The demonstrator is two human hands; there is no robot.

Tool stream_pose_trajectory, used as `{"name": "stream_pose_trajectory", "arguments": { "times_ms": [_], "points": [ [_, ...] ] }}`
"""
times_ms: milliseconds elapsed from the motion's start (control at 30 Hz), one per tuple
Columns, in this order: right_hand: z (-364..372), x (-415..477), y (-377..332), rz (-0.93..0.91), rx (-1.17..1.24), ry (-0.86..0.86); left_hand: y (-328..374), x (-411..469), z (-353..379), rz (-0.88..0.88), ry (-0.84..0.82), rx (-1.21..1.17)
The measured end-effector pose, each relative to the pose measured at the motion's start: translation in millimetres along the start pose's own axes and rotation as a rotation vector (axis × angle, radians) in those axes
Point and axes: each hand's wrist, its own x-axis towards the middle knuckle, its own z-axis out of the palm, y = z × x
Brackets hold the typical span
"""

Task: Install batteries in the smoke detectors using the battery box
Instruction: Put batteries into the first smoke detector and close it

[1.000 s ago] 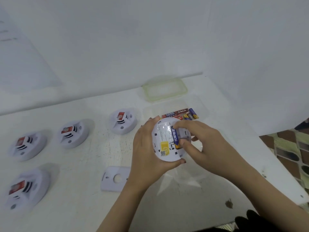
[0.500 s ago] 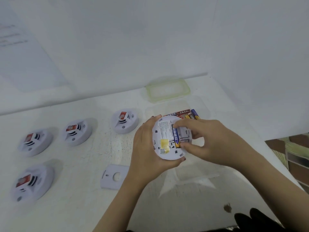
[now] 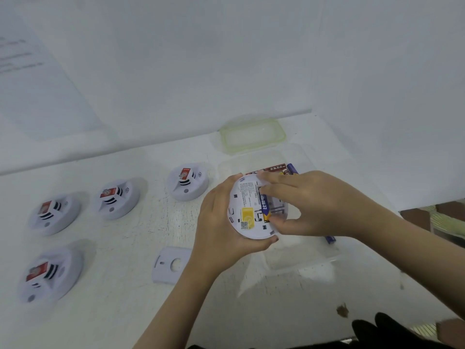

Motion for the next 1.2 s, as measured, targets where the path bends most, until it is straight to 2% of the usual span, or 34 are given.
{"name": "stream_pose_trajectory", "arguments": {
  "times_ms": [200,500,567,733,833,1033,1200],
  "points": [
    [2,4,-1,-0.055,-0.034,0.040,-3,1,-1,-0.046,0.010,-0.024],
    [8,-3,2,0.017,0.077,0.084,-9,-1,-2,-0.073,0.011,-0.057],
    [12,-5,2,0.024,0.086,0.135,-10,-1,-1,-0.050,0.023,-0.060],
    [27,-17,-2,0.114,0.082,0.429,-11,2,-3,-0.097,0.049,-0.103],
    [31,-24,-5,0.237,0.212,0.498,-14,3,-1,-0.105,0.053,-0.076],
    [31,-49,-9,0.487,0.402,0.369,-27,-1,2,-0.204,0.092,-0.099],
    [23,-67,-1,0.469,0.367,0.006,-34,0,3,-0.247,0.111,-0.176]
  ]
}}
